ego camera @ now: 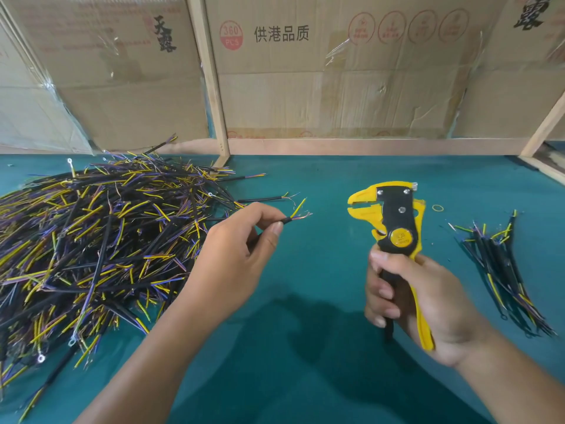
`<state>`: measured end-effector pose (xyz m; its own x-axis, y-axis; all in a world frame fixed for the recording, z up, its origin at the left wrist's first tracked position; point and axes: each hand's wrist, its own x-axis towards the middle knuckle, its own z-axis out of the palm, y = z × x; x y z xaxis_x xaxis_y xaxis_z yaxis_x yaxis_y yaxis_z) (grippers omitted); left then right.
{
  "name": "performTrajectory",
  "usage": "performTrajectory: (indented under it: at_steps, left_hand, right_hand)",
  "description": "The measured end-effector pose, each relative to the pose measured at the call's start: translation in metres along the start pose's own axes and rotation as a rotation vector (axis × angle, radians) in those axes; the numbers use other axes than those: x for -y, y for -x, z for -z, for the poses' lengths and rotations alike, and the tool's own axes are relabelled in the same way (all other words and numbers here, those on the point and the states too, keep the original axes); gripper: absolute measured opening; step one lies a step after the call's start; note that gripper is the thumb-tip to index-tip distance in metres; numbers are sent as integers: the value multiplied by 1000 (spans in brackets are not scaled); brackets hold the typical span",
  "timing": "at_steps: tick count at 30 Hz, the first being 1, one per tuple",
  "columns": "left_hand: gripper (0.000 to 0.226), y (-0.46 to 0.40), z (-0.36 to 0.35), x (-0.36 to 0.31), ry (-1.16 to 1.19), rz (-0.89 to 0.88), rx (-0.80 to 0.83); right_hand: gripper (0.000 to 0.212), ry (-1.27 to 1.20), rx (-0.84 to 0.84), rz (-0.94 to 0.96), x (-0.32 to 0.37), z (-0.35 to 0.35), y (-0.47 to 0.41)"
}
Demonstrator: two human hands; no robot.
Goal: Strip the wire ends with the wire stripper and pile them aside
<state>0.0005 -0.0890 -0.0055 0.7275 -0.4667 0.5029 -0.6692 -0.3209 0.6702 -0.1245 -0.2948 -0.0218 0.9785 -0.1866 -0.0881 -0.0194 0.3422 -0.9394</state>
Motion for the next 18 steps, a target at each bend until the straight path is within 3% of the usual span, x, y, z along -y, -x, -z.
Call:
performTrajectory:
  at_steps: [9, 18]
  left_hand:
    - [10, 2, 2, -5, 15, -66, 80]
    - [7, 3, 2, -5, 213, -16, 136]
  right_hand:
    - [26, -80, 235, -60, -4, 0, 1]
    - [29, -95, 230, -113, -4, -2, 2]
